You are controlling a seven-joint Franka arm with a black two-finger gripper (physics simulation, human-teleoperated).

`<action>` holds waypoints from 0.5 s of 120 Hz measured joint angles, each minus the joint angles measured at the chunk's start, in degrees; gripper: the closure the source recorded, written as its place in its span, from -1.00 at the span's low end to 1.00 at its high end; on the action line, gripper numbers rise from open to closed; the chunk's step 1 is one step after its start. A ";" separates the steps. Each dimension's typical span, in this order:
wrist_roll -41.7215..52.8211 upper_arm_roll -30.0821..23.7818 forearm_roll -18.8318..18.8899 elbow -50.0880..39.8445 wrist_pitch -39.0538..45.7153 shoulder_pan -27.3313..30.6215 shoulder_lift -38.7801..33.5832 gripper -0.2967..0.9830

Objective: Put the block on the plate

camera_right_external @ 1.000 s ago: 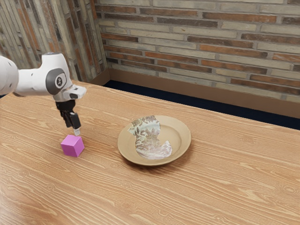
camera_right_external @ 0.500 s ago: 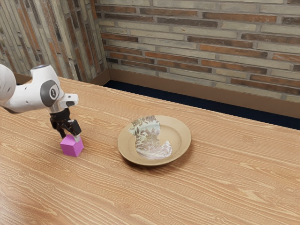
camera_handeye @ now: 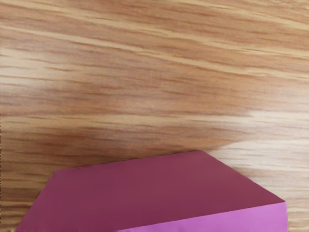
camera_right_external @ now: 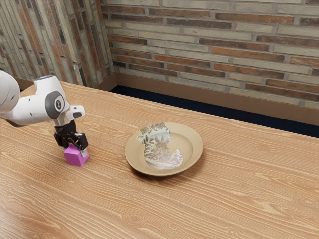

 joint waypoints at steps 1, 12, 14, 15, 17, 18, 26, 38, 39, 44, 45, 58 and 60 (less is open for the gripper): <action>-0.07 0.00 0.02 0.00 0.01 0.00 0.00 -0.20; -0.85 0.00 0.13 -0.03 0.08 0.00 0.01 -0.13; -0.97 0.00 0.15 -0.05 0.09 -0.01 -0.05 -0.13; -1.03 0.00 0.16 -0.06 0.09 -0.02 -0.09 -0.12; -1.15 0.00 0.17 -0.09 0.09 -0.04 -0.25 -0.11; -1.21 -0.01 0.19 -0.14 0.09 -0.06 -0.39 -0.10; -1.68 -0.18 0.33 -0.81 0.08 -0.32 -1.58 -0.07; -2.33 -0.38 0.55 -1.17 0.11 -1.55 -3.11 -0.05; -2.38 -0.40 0.57 -1.16 0.12 -1.77 -3.24 -0.05; -2.65 -0.58 1.04 -1.09 0.16 -3.03 -3.99 -0.05; -2.71 -0.62 1.15 -1.06 0.17 -3.31 -4.15 -0.05; -3.36 -1.75 2.15 -0.43 0.38 -6.57 -5.44 -0.07; -3.45 -2.00 2.24 -0.37 0.46 -6.94 -5.58 -0.07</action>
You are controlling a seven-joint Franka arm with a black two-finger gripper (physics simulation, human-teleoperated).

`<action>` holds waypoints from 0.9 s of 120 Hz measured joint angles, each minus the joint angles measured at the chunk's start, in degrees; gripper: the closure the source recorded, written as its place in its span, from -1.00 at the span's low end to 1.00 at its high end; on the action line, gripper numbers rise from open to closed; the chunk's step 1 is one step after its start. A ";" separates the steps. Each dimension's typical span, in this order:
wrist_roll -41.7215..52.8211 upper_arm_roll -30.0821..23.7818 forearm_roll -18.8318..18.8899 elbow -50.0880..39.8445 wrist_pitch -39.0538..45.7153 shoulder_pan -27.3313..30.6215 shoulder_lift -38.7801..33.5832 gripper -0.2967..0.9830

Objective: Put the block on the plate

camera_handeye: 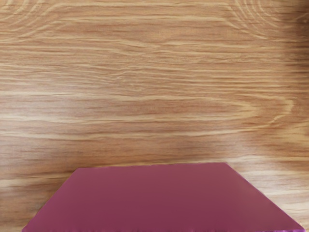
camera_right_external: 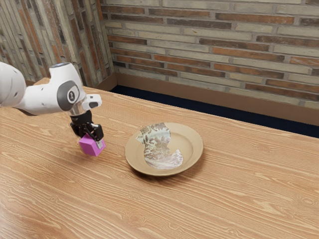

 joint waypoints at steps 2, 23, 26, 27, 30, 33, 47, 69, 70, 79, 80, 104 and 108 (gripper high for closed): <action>-0.09 -0.23 0.08 0.19 0.08 -0.38 -0.10 -0.07; -0.86 -2.98 0.40 4.45 0.66 -3.59 -0.66 -0.08; -0.96 -3.54 0.41 5.10 0.78 -3.86 -0.66 -0.08; -0.99 -3.73 0.41 5.26 0.83 -3.94 -0.66 -0.08; -1.08 -4.37 0.40 5.64 1.04 -4.14 -0.61 -0.09; -1.16 -4.90 0.37 5.87 1.29 -4.38 -0.54 -0.09; -1.51 -6.90 -0.01 6.28 2.58 -6.34 0.27 -0.10; -1.94 -8.07 -0.25 9.05 4.76 -9.27 5.25 -0.10; -1.96 -8.09 -0.24 9.19 4.84 -9.33 5.54 -0.10; -2.08 -8.17 -0.18 9.99 5.45 -9.60 7.30 -0.12; -2.08 -8.18 -0.18 10.07 5.50 -9.61 7.43 -0.13; -1.91 -8.85 0.90 10.61 6.03 -9.68 7.21 -0.37; -1.89 -8.88 2.12 10.69 5.58 -9.76 6.12 -0.39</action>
